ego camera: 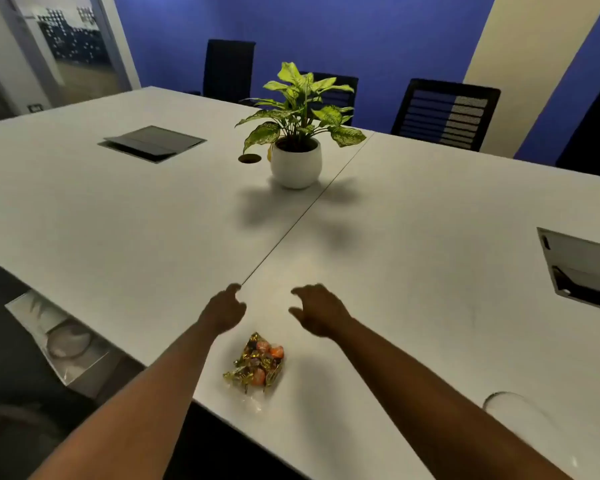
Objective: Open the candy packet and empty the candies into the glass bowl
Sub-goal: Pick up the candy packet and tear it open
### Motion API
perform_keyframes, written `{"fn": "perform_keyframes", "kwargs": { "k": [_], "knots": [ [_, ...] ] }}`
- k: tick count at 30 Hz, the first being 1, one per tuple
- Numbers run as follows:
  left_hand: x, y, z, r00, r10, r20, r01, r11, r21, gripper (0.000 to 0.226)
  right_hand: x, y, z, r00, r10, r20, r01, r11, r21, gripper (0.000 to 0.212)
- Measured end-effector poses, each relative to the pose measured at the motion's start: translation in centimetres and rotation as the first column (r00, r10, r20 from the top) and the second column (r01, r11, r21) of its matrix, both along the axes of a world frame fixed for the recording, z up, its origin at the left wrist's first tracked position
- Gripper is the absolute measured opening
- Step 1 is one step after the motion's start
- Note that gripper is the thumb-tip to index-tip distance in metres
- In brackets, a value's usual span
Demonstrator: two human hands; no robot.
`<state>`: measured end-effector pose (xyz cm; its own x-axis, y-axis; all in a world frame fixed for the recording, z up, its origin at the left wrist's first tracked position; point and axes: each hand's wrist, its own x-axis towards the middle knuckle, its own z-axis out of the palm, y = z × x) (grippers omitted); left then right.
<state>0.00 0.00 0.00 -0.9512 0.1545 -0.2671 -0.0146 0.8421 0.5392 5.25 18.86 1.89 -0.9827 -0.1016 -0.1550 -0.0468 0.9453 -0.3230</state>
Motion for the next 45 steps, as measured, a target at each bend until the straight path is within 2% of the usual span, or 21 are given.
{"fn": "perform_keyframes", "kwargs": {
  "k": [3, 6, 8, 12, 14, 16, 20, 23, 25, 27, 29, 32, 35, 39, 42, 45],
  "knots": [
    [1.9, -0.7, -2.1, 0.974, 0.062, 0.216, -0.054, 0.998, -0.042, 0.05, 1.1, -1.0, -2.3, 0.966, -0.002, 0.257, 0.021, 0.997, -0.073, 0.055],
    [3.3, -0.8, -3.1, 0.913, 0.073, 0.402, -0.045, 0.996, -0.079, 0.064, 1.9, -1.9, -4.2, 0.902, -0.018, 0.432, 0.095, 0.983, -0.158, 0.056],
    [3.6, -0.8, -3.4, 0.916, 0.069, 0.395, -0.036, 0.995, -0.09, 0.064, 2.2, -2.4, -4.6, 0.88, -0.026, 0.474, 0.137, 0.97, -0.2, 0.056],
    [4.0, -0.2, -4.1, 0.92, 0.074, 0.384, -0.06, 0.997, -0.049, 0.046, 2.7, -3.0, -5.0, 0.877, -0.056, 0.478, 0.211, 0.937, -0.279, 0.052],
    [3.9, 0.3, -4.2, 0.913, 0.065, 0.403, -0.069, 0.998, -0.004, 0.043, 2.7, -2.8, -4.9, 0.875, -0.066, 0.48, 0.242, 0.918, -0.315, 0.053],
    [3.6, 0.7, -3.8, 0.902, 0.051, 0.429, -0.087, 0.994, 0.066, 0.03, 2.7, -2.5, -4.6, 0.873, -0.064, 0.484, 0.25, 0.91, -0.332, 0.056],
    [2.5, 1.9, -2.4, 0.905, 0.018, 0.424, -0.095, 0.982, 0.162, 0.018, 2.4, -1.5, -3.2, 0.93, -0.058, 0.362, 0.19, 0.921, -0.341, 0.06],
    [1.6, 3.5, -0.9, 0.907, 0.011, 0.42, -0.11, 0.971, 0.212, 0.025, 2.2, -1.1, -1.8, 0.98, -0.076, 0.183, 0.144, 0.91, -0.39, 0.052],
    [1.0, 4.7, -0.2, 0.906, 0.007, 0.423, -0.123, 0.961, 0.248, 0.022, 2.4, -0.8, -1.2, 0.996, -0.04, 0.084, 0.068, 0.931, -0.36, 0.053],
    [0.3, 6.0, 0.3, 0.912, 0.023, 0.409, -0.145, 0.952, 0.27, 0.018, 2.6, -0.4, -0.8, 1.0, 0.01, -0.002, -0.01, 0.964, -0.265, 0.051],
    [-0.2, 7.6, 0.7, 0.922, 0.032, 0.386, -0.148, 0.95, 0.275, 0.014, 2.9, 0.3, -0.4, 0.996, 0.003, -0.093, -0.022, 0.979, -0.203, 0.039],
    [-0.5, 9.9, 1.5, 0.892, 0.028, 0.452, -0.198, 0.922, 0.334, 0.012, 3.3, 2.0, 0.5, 0.977, -0.067, -0.203, 0.029, 0.983, -0.184, 0.021],
    [-0.6, 12.0, 2.2, 0.865, 0.03, 0.5, -0.235, 0.905, 0.353, 0.017, 3.7, 4.0, 1.3, 0.967, -0.074, -0.242, 0.046, 0.992, -0.119, 0.025],
    [-0.7, 15.3, 3.3, 0.858, -0.052, 0.51, -0.126, 0.943, 0.308, 0.028, 4.6, 6.4, 2.2, 0.967, -0.101, -0.232, 0.079, 0.992, -0.103, 0.026],
    [-0.7, 17.8, 4.1, 0.842, -0.056, 0.537, -0.124, 0.948, 0.294, 0.023, 5.4, 8.2, 2.2, 0.966, -0.117, -0.231, 0.113, 0.993, -0.03, 0.026],
    [-0.4, 20.1, 4.6, 0.814, -0.089, 0.574, -0.126, 0.938, 0.323, 0.019, 5.8, 10.0, 2.4, 0.953, -0.196, -0.233, 0.196, 0.98, -0.021, 0.028]
  ]
}}
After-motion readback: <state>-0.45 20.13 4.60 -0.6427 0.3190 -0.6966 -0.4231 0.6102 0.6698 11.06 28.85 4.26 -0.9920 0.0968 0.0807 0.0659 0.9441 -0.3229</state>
